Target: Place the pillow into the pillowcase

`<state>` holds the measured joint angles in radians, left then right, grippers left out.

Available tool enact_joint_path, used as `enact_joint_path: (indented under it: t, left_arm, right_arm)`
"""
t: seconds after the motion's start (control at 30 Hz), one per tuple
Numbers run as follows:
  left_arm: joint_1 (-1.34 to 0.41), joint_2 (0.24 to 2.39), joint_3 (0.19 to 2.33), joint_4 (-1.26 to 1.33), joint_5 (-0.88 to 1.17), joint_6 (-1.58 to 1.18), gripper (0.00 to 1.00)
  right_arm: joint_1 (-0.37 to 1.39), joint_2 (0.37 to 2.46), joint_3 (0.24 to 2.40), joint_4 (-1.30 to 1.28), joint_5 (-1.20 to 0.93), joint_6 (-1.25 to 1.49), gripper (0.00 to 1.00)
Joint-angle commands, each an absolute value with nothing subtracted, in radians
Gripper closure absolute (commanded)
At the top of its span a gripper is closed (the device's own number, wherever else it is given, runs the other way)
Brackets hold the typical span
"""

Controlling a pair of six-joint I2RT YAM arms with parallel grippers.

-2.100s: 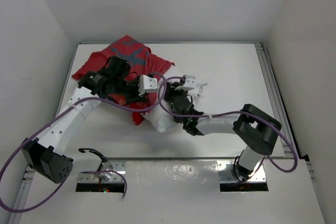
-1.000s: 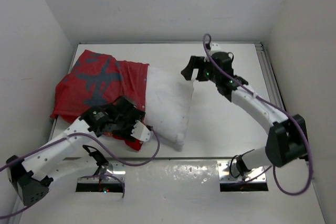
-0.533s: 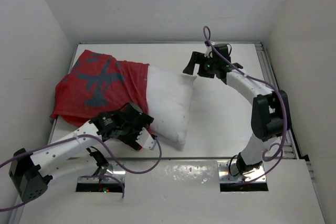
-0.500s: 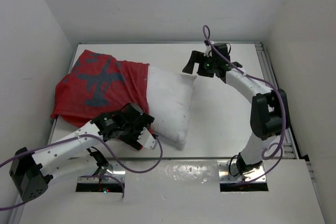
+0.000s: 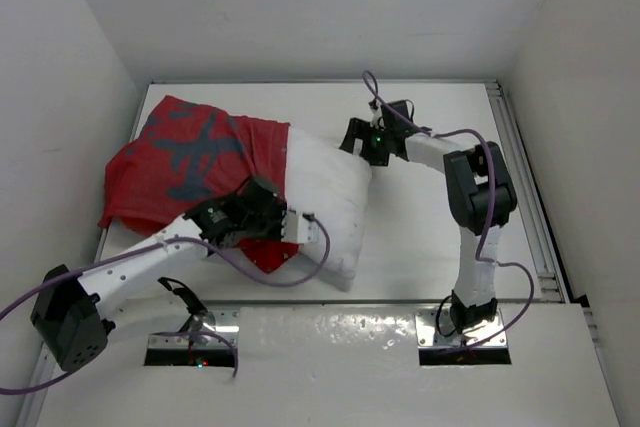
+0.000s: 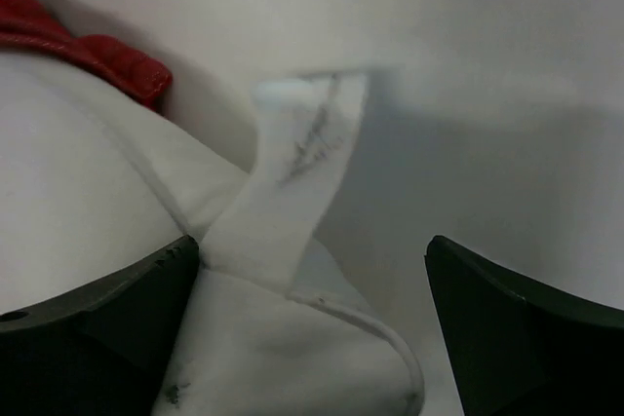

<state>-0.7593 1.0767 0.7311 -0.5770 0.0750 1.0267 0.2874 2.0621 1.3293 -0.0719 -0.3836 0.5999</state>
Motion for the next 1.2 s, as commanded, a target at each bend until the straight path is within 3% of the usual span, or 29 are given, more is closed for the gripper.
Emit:
enact_joint_path:
  t: [0.0, 0.13, 0.3, 0.47, 0.53, 0.57, 0.7, 0.73, 0.9, 1.17]
  left_arm:
    - [-0.692, 1.129, 1.036, -0.540, 0.225, 0.804, 1.00]
    - [-0.644, 1.205, 1.331, -0.555, 0.385, 0.646, 1.00]
    - [-0.592, 1.261, 1.595, -0.522, 0.410, 0.456, 1.00]
    - [-0.476, 1.279, 1.718, -0.412, 0.422, 0.290, 1.00]
    - [-0.445, 1.281, 1.752, -0.373, 0.425, 0.186, 1.00]
    - [-0.410, 1.282, 1.759, -0.341, 0.425, 0.148, 1.00]
    - [-0.289, 1.281, 1.760, -0.287, 0.400, -0.050, 1.00]
    - [-0.238, 1.281, 1.756, -0.281, 0.391, -0.089, 1.00]
    - [-0.105, 1.276, 1.727, -0.293, 0.256, -0.188, 1.00]
    - [0.055, 1.262, 1.615, -0.268, 0.215, -0.425, 1.00]
  right_arm:
    - [0.298, 1.991, 1.260, 0.021, -0.566, 0.623, 0.04]
    - [0.319, 1.853, 1.137, 0.038, -0.719, 0.621, 0.10]
    - [0.359, 1.579, 1.081, 0.052, -0.856, 0.705, 0.41]
    - [0.365, 1.382, 1.130, 0.187, -0.887, 0.866, 0.57]
    - [0.368, 1.326, 1.189, 0.215, -0.850, 0.919, 0.48]
    - [0.376, 1.316, 1.245, 0.198, -0.832, 0.904, 0.30]
    - [0.414, 1.276, 1.310, -0.051, -0.663, 0.750, 0.09]
    - [0.411, 1.257, 1.296, -0.083, -0.561, 0.747, 0.08]
    - [0.295, 1.178, 1.083, -0.069, -0.448, 0.905, 0.16]
    - [0.287, 1.086, 1.014, -0.146, -0.259, 0.775, 0.44]
